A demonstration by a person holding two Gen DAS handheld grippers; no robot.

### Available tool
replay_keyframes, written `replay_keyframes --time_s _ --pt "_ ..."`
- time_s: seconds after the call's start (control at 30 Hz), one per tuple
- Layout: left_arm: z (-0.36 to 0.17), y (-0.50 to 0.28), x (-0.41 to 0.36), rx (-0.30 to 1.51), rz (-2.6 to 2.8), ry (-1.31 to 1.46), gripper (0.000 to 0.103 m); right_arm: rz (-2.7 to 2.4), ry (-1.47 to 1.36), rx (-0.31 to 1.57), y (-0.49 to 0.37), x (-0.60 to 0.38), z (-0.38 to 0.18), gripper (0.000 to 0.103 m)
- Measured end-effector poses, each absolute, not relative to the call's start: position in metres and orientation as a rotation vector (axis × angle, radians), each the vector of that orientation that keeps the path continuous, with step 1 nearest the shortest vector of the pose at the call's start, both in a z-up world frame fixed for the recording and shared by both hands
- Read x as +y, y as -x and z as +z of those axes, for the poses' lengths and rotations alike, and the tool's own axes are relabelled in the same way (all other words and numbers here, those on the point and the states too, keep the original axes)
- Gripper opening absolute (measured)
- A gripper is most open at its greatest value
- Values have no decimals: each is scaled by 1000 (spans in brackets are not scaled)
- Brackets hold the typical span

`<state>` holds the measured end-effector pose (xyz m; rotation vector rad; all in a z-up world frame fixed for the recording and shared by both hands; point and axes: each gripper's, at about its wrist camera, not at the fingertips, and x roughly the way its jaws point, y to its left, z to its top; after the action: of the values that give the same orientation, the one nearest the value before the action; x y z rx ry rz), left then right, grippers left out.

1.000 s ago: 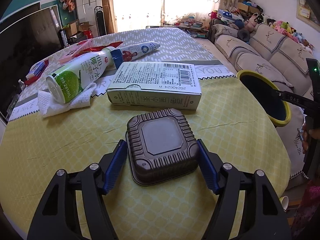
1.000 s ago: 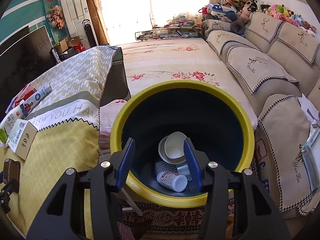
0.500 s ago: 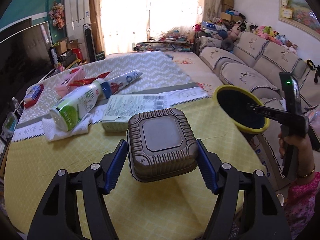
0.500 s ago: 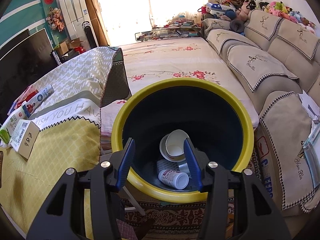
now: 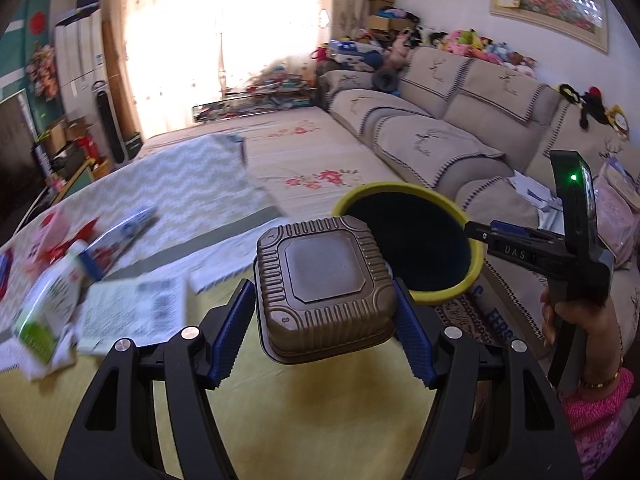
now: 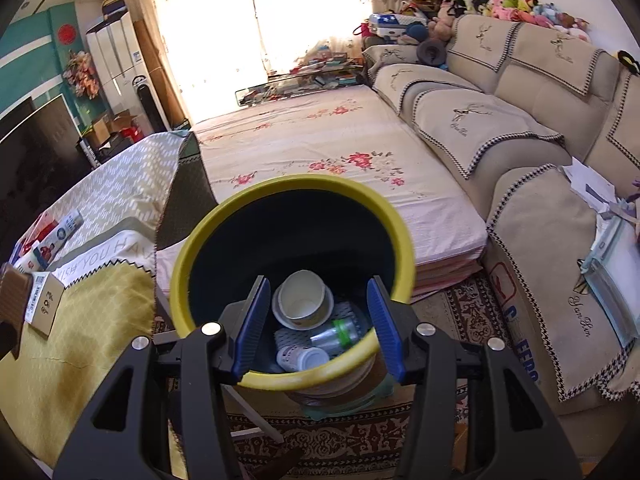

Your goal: Collect trash

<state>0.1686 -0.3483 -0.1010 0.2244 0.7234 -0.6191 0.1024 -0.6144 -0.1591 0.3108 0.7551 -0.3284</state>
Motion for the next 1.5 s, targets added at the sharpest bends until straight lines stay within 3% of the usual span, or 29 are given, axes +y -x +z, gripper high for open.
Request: replay_keyframes --time_s 0.37,0.63,0.8,1.17,1.5 --pt "-118 -195 -474 778 -773 -304 68 -397 -373 755 -72 -661 -168 48" --pt "-137 -219 -520 828 -765 -321 69 -433 -394 762 -57 -680 -174 48" --pt "-141 -225 -522 824 -747 -316 80 -434 -396 767 -54 -681 -175 48" --pt "-98 -200 -444 723 -704 -206 91 -365 -350 777 -69 -646 -170 53" --pt "-79 -171 -311 686 -517 -138 92 -106 -226 767 -114 -558 -154 53"
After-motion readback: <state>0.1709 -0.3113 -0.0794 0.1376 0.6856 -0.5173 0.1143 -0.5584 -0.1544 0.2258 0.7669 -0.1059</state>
